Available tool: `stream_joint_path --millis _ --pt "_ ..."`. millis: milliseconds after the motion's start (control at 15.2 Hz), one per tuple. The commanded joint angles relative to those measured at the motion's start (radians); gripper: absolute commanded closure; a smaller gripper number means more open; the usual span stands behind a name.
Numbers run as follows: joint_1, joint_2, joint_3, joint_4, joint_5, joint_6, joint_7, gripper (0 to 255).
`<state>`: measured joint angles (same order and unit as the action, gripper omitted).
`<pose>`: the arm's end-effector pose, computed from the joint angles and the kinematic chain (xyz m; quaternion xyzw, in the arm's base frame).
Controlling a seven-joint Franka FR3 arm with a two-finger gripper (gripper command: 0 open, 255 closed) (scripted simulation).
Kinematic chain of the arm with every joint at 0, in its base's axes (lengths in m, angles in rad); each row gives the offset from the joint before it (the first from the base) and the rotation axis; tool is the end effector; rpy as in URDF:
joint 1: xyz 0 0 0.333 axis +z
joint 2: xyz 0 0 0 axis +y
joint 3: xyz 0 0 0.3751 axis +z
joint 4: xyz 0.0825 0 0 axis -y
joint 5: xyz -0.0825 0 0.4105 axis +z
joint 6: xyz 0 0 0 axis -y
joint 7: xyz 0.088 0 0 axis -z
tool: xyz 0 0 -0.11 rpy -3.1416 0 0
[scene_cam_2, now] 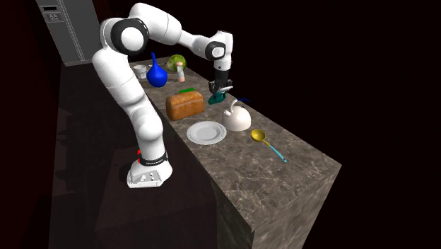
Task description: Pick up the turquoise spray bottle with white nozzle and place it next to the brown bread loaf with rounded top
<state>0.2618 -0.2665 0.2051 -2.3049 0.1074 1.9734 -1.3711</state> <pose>0.4108 0.2207 0.4870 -0.6275 -0.7775 0.0214 0.0348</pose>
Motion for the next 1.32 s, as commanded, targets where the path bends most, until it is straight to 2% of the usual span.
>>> stream_joint_path --millis 0,660,1254 --pt "0.019 0.051 0.035 0.044 0.003 0.011 0.055 255" --pt "0.107 0.316 0.160 0.335 -0.059 -0.010 0.302 255" --pt "0.240 0.621 0.209 0.719 -0.180 -0.103 0.507 255"
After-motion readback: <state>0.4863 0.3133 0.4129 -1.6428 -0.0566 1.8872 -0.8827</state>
